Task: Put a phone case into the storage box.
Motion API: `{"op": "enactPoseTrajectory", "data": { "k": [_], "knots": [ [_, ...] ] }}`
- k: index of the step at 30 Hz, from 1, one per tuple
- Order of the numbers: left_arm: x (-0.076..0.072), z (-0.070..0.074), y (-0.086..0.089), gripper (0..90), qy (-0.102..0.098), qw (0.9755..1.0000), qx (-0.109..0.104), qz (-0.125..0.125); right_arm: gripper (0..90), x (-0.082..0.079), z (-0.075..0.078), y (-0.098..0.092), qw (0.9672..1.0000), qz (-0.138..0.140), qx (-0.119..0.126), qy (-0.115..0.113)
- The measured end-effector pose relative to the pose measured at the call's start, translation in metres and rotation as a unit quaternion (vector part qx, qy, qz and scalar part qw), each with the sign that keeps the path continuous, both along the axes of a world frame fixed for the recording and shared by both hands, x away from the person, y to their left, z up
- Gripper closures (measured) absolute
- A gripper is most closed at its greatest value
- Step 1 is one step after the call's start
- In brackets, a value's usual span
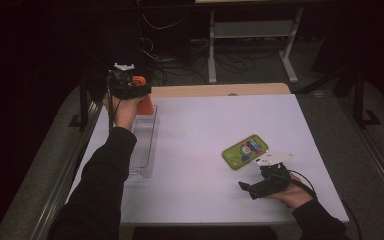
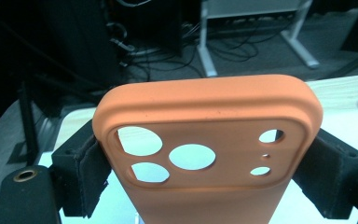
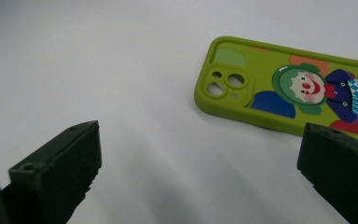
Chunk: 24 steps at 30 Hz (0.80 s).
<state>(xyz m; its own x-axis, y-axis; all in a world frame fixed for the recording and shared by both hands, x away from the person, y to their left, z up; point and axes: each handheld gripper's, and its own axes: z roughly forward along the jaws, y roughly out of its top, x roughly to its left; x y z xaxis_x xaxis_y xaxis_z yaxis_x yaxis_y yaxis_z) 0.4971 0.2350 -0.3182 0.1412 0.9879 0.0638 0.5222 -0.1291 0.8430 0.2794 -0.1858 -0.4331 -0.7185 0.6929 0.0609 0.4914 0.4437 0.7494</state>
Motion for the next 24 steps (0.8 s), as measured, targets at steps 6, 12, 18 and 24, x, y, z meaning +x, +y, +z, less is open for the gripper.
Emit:
{"op": "enactPoseTrajectory", "data": {
  "k": [6,12,18,24],
  "knots": [
    [0.009,-0.015,-0.001,14.2,0.024,0.9992,0.027,0.016,0.0,0.0,0.002,-0.001,1.0,0.002,0.002,-0.007],
    [0.012,-0.032,-0.004,14.0,0.039,0.9985,0.031,0.023,0.0,-0.001,0.003,-0.001,0.9999,0.003,0.006,-0.009],
    [0.017,-0.043,-0.009,13.7,0.05,0.9977,0.039,0.022,0.0,-0.001,0.002,0.0,0.9999,0.003,0.007,-0.007],
    [0.019,-0.046,-0.011,13.5,0.047,0.9975,0.044,0.028,0.0,-0.001,0.003,0.0,1.0,0.0,0.006,-0.003]
  ]
}}
